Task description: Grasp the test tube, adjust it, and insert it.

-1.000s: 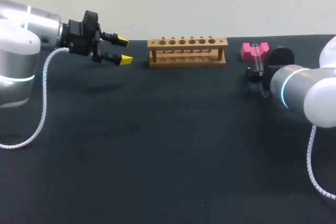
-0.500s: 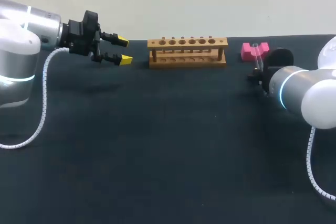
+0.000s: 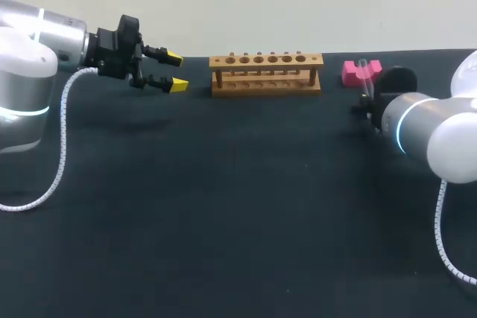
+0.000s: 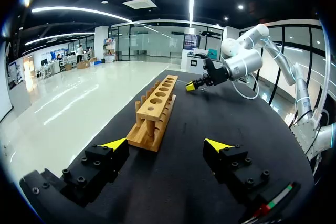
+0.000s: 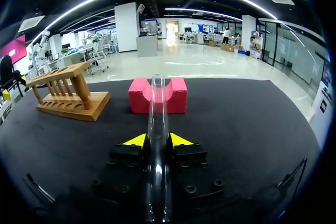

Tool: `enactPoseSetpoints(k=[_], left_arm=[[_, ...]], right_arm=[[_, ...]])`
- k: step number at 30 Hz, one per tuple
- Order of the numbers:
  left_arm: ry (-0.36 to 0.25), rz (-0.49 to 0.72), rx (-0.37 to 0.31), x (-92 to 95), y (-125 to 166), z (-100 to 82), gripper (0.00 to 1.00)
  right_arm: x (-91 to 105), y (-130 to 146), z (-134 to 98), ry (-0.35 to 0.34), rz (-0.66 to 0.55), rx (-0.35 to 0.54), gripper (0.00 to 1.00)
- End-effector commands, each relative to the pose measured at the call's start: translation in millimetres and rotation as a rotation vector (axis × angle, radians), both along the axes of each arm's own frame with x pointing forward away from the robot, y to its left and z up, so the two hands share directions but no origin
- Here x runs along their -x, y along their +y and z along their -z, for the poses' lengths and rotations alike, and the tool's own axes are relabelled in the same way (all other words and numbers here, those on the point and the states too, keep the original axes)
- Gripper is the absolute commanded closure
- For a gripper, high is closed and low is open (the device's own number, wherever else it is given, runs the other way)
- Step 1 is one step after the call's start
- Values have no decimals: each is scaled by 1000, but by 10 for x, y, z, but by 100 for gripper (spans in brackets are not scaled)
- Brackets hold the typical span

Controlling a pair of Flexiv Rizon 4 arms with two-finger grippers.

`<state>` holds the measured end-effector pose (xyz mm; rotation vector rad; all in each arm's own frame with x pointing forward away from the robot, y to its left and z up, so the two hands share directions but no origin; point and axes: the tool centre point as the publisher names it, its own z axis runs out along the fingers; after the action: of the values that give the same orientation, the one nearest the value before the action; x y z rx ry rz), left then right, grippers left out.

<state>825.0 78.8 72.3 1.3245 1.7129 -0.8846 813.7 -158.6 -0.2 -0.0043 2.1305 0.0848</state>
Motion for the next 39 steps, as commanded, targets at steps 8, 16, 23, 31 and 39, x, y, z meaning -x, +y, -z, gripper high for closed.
enactPoseSetpoints(k=[8, 16, 23, 31, 39], left_arm=[[-4, -2, 2, 9, 1, 10, 0], [-4, -2, 2, 9, 1, 10, 0], [-4, -2, 2, 9, 1, 10, 0], [-4, -2, 2, 9, 1, 10, 0], [-4, -2, 2, 9, 1, 10, 0]], right_arm=[[214, 18, -256, -297, 30, -123, 100], [295, 47, -607, -315, 58, -81, 100], [358, 134, -831, -321, 75, -43, 100], [430, 299, -939, -288, 87, -38, 100], [469, 297, -1014, -241, 63, -97, 100]])
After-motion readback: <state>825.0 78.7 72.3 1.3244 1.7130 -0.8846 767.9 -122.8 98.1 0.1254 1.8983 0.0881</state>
